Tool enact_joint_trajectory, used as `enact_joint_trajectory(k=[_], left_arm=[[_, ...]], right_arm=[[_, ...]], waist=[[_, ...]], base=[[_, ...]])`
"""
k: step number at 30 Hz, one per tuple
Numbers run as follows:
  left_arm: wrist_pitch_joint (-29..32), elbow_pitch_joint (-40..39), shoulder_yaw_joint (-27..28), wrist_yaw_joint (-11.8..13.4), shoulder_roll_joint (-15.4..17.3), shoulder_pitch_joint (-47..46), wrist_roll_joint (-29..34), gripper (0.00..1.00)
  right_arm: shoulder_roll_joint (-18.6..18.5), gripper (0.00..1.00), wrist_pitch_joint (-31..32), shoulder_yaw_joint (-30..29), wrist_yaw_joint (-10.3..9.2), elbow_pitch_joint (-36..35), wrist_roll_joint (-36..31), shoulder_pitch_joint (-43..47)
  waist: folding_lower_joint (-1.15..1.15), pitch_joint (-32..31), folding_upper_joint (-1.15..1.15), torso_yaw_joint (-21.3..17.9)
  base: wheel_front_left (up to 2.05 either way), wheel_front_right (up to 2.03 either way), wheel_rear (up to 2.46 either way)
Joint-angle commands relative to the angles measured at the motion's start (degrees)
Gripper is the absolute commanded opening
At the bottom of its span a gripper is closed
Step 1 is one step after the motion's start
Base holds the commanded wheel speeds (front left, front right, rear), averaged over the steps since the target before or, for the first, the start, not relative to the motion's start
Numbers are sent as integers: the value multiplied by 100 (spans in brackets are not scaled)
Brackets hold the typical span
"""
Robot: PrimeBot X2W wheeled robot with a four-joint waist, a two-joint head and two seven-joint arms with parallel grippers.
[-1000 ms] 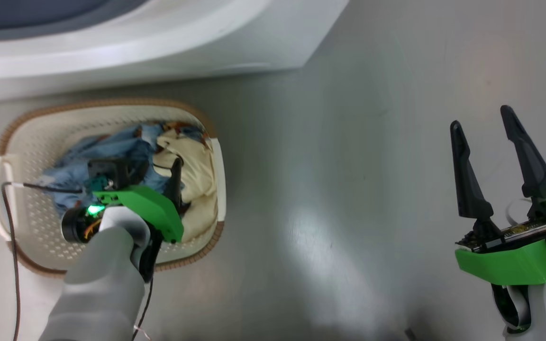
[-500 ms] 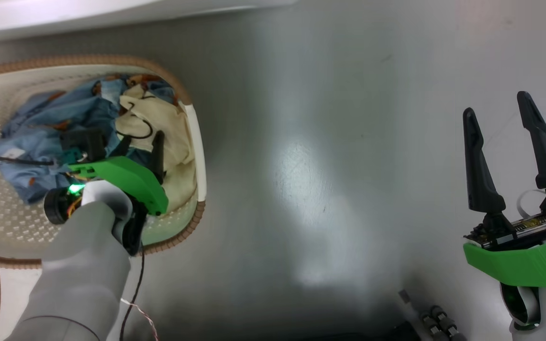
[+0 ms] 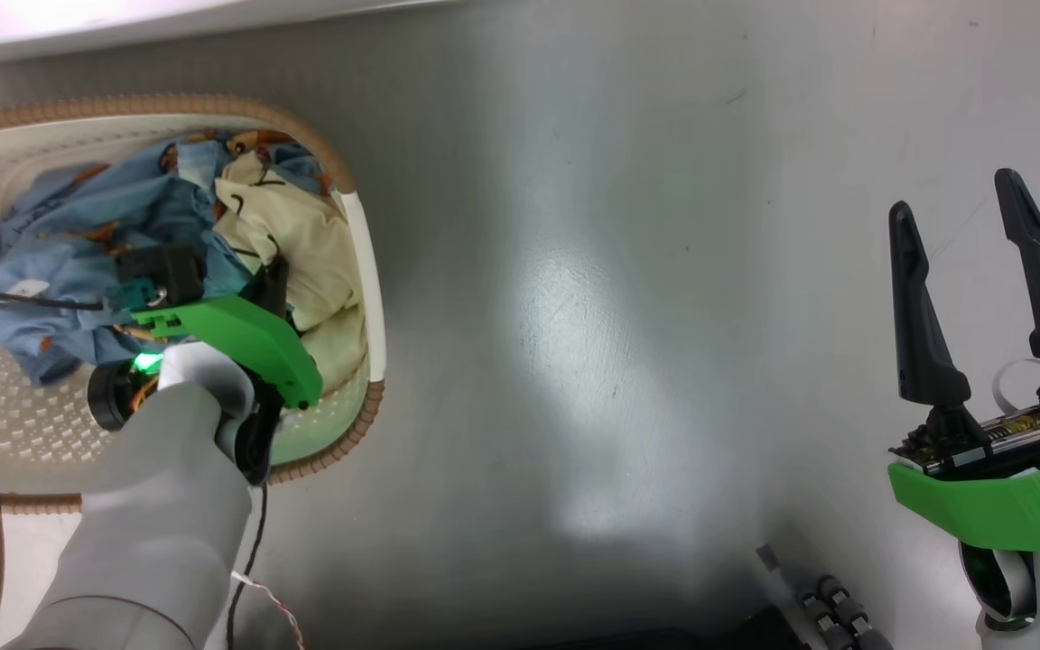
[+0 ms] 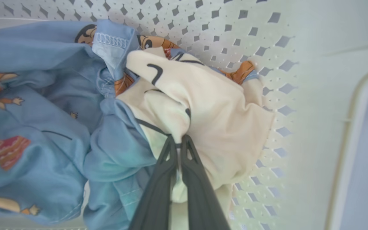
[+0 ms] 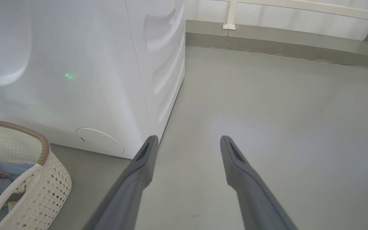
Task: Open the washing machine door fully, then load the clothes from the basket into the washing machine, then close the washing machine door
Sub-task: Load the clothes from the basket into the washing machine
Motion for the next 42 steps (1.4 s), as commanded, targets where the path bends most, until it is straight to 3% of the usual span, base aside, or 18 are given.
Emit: enact_joint_trajectory(k=[1,18,29,42], left_arm=[[14,26,29,-16,135,154,-54,0],[-481,-96,-311,-16,347,450,76,0],[-490,-1951,770,521,781,1434,1045,0],[-490,-3931,2087,629,779,2935,2142,0]], right_arm=[[-17,100,-27,102,9,-137,5,277],[-69,100,-27,44,9,15,47,229],[-127,100,-27,-74,9,275,26,271],[-87,100,-27,-130,9,699,45,500]], waist=[[0,-54,0,17],[0,-741,0,216],[0,-1537,0,478],[0,-2678,0,641]], base=[[0,0,0],[0,0,0],[0,0,0],[0,0,0]])
